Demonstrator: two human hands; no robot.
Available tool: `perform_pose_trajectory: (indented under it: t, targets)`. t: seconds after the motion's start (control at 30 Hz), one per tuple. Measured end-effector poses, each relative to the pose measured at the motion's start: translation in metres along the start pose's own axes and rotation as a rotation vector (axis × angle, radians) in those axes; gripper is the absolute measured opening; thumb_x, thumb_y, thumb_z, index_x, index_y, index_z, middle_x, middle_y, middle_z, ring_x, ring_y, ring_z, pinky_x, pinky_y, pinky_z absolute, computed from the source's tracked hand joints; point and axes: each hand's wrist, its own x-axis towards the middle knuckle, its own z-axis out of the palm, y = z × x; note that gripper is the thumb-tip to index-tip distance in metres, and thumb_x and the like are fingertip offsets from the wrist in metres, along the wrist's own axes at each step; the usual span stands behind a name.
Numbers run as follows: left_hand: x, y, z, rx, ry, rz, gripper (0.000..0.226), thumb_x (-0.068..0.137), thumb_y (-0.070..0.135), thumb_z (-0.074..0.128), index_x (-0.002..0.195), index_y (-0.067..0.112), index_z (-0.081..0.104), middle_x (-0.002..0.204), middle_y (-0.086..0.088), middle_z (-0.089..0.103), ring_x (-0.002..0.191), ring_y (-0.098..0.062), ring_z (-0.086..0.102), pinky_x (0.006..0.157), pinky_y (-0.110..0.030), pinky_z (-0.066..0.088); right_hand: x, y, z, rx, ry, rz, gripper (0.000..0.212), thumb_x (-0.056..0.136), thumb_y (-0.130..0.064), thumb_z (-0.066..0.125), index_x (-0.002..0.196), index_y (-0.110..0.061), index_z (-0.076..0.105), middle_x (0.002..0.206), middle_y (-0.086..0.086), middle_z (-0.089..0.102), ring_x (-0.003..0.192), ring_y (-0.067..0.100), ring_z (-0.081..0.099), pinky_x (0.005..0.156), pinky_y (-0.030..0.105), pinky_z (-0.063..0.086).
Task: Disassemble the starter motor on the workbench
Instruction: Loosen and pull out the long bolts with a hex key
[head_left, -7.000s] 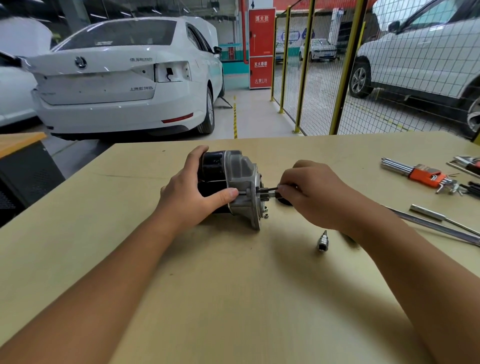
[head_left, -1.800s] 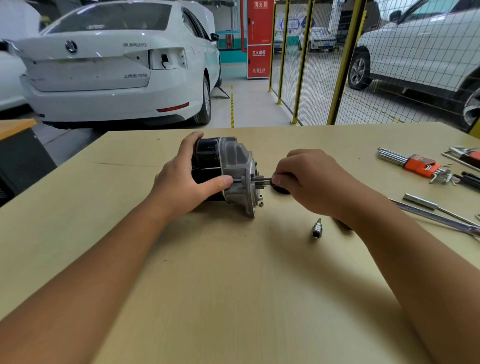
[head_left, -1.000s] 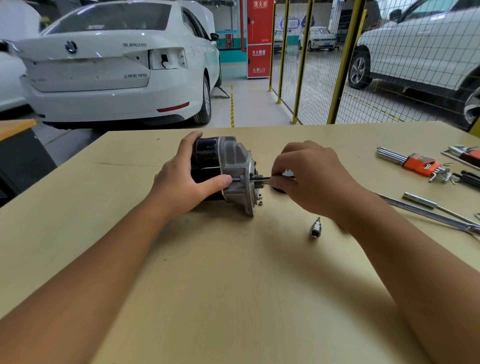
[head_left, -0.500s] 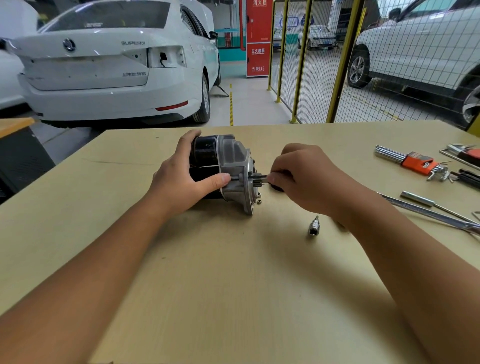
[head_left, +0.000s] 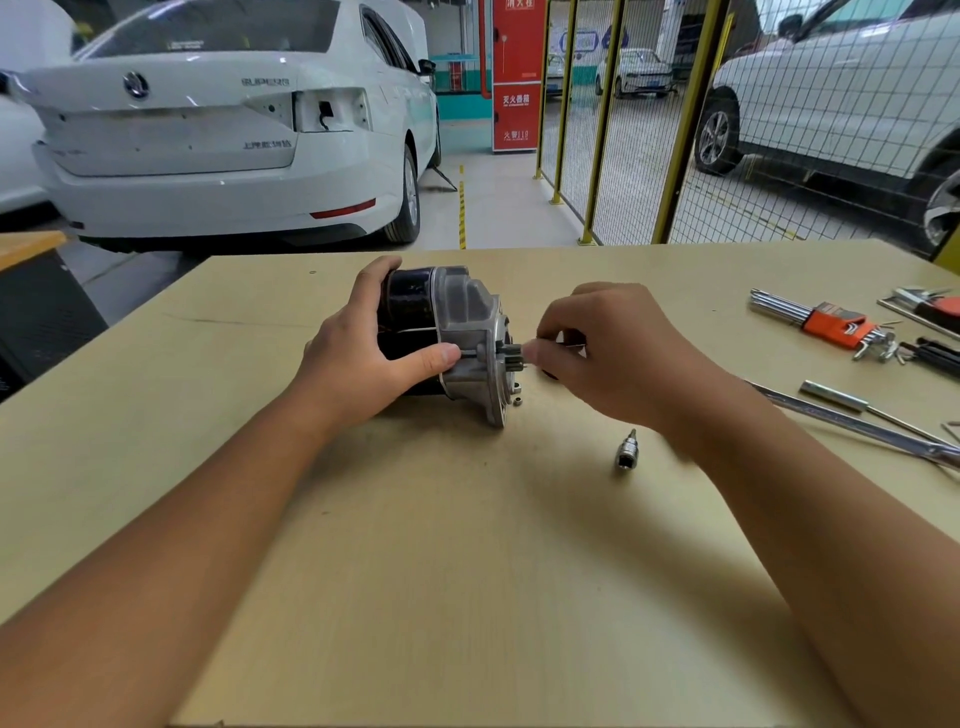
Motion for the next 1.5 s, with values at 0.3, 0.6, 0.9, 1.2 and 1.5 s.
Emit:
perform_pose_trajectory:
  t: [0.3,0.6,0.9,1.2,1.5]
  targets:
    - [0.0,-0.002,0.0,0.009,-0.003,-0.001,0.102,0.063,0.083,0.07,0.149,0.053,0.024,0.135,0.013,0.059,0.124,-0.022,0.058,0.11,-0.055,0.045,0.0,0.001,0.0,-0.105,-0.042,-0.005,0.016,0.092,-0.035,0.071,0.091,-0.021,0.077,0.087,-0.007,0.063,0.085,0.019,0.058,0.082,0.044,0.051]
    - [0.002,-0.004,0.001,0.01,0.016,0.01,0.095,0.068,0.083,0.063,0.149,0.052,0.026,0.13,0.016,0.056,0.124,-0.022,0.057,0.111,-0.053,0.044,0.0,0.003,0.003,0.044,-0.011,0.009,0.016,0.089,-0.032,0.076,0.083,-0.019,0.069,0.069,-0.006,0.061,0.065,0.01,0.054,0.061,0.031,0.046]
    - [0.003,-0.006,0.001,0.008,0.011,0.022,0.093,0.069,0.081,0.063,0.149,0.052,0.026,0.131,0.016,0.056,0.124,-0.022,0.057,0.11,-0.05,0.044,0.003,0.007,0.005,-0.005,-0.082,0.0,0.021,0.099,-0.03,0.062,0.09,-0.013,0.073,0.081,-0.001,0.062,0.079,0.017,0.056,0.071,0.034,0.045]
    - [0.005,-0.01,-0.002,-0.051,-0.017,0.045,0.082,0.071,0.065,0.062,0.146,0.057,0.029,0.121,0.038,0.052,0.114,-0.014,0.059,0.104,-0.047,0.048,0.0,0.005,0.002,-0.023,-0.001,0.043,0.012,0.086,-0.036,0.078,0.084,-0.025,0.072,0.077,-0.01,0.064,0.076,0.019,0.059,0.073,0.042,0.053]
    - [0.004,-0.01,-0.003,-0.088,-0.019,0.054,0.088,0.067,0.062,0.065,0.148,0.051,0.032,0.126,0.03,0.056,0.119,-0.014,0.058,0.108,-0.046,0.047,0.002,0.008,0.005,0.032,-0.038,0.013,0.023,0.097,-0.029,0.065,0.087,-0.011,0.075,0.077,0.001,0.06,0.073,0.016,0.053,0.068,0.034,0.041]
